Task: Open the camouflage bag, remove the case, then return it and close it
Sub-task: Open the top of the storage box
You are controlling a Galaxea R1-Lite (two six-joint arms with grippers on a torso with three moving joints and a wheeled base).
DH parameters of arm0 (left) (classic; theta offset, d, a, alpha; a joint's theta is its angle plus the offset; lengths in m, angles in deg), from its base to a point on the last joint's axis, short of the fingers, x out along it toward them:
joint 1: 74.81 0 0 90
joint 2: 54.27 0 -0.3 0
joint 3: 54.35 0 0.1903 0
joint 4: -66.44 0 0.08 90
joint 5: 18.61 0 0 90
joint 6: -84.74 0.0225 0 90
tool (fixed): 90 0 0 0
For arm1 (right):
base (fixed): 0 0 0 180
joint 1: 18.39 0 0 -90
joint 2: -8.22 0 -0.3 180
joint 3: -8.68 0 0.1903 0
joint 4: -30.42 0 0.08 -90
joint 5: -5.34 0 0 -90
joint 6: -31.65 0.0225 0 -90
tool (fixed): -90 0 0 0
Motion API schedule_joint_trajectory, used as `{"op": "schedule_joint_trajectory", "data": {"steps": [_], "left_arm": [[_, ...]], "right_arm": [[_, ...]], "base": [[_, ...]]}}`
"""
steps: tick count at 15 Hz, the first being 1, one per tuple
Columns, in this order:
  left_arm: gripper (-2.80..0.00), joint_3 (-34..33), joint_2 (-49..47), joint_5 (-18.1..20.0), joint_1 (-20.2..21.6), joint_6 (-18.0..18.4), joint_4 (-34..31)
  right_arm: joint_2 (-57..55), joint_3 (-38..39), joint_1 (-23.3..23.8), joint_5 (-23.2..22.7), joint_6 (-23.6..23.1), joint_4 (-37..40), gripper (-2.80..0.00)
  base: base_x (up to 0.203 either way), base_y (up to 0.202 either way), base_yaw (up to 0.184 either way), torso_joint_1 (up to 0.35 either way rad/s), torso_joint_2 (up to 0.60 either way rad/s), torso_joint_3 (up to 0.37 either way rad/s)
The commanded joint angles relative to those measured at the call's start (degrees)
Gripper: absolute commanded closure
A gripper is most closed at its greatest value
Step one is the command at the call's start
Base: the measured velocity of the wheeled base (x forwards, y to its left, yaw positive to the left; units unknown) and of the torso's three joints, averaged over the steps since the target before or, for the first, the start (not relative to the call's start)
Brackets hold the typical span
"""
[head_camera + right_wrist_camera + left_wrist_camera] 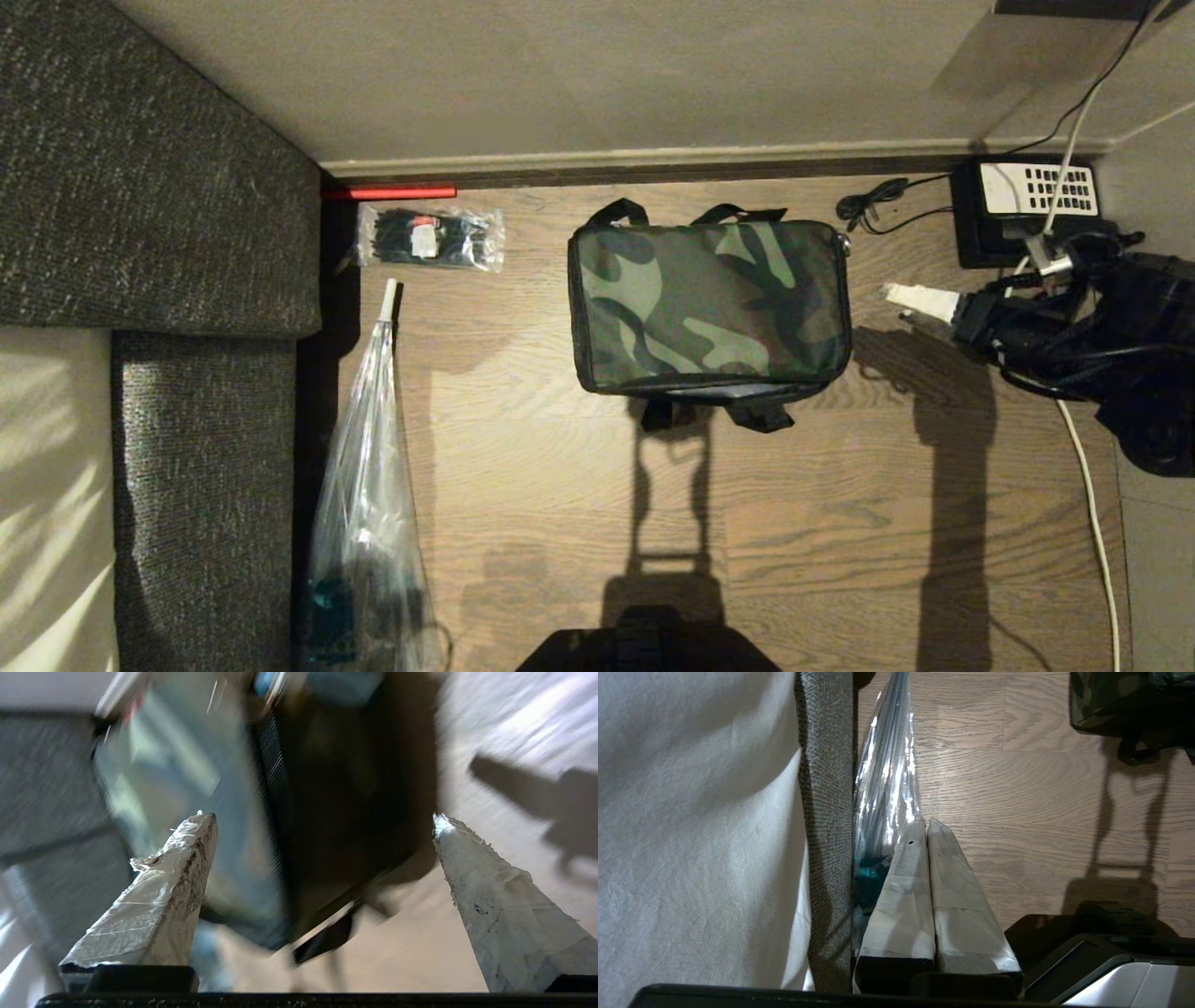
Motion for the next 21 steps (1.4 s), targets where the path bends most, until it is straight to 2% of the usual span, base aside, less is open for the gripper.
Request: {"op": "schedule_joint_trajectory", "data": {"steps": [1, 3, 6, 8, 14, 17, 18, 21], "left_arm": [[0.0, -0.01, 0.09, -0.02, 0.09, -0.01, -0.02], [0.0, -0.01, 0.09, -0.02, 0.09, -0.01, -0.02], [0.0, -0.01, 0.0, -0.02, 0.09, -0.01, -0.02], [0.0, -0.01, 0.0, -0.02, 0.09, -0.01, -0.02], [0.0, -0.01, 0.0, -0.02, 0.09, -0.01, -0.02], [0.0, -0.01, 0.09, -0.02, 0.09, -0.01, -0.02], [0.0, -0.01, 0.09, -0.02, 0.09, -0.01, -0.02], [0.0, -0.01, 0.09, -0.02, 0.09, -0.01, -0.02]], "right_arm": [[2.2, 2.03, -3.4, 0.52, 1.53, -0.21, -2.8], [2.04, 1.47, -6.34, 3.11, 4.02, -0.65, -2.8], [0.42, -0.24, -8.47, 3.87, 5.79, -0.25, -2.8], [-0.96, -2.16, -10.16, 3.95, 11.14, -0.42, -2.8], [0.24, -4.85, -10.63, 3.97, 13.59, 5.05, -2.8], [3.79, -5.31, -10.98, 3.74, 22.83, 6.48, -2.8], [4.57, -5.55, -11.0, 3.8, 24.43, 6.81, -2.8], [5.6, -6.19, -11.0, 3.89, 25.08, 8.74, -2.8]], "base": [[0.0, 0.0, 0.0, 0.0, 0.0, 0.0], [0.0, 0.0, 0.0, 0.0, 0.0, 0.0], [0.0, 0.0, 0.0, 0.0, 0.0, 0.0], [0.0, 0.0, 0.0, 0.0, 0.0, 0.0], [0.0, 0.0, 0.0, 0.0, 0.0, 0.0], [0.0, 0.0, 0.0, 0.0, 0.0, 0.0], [0.0, 0.0, 0.0, 0.0, 0.0, 0.0], [0.0, 0.0, 0.0, 0.0, 0.0, 0.0]]}}
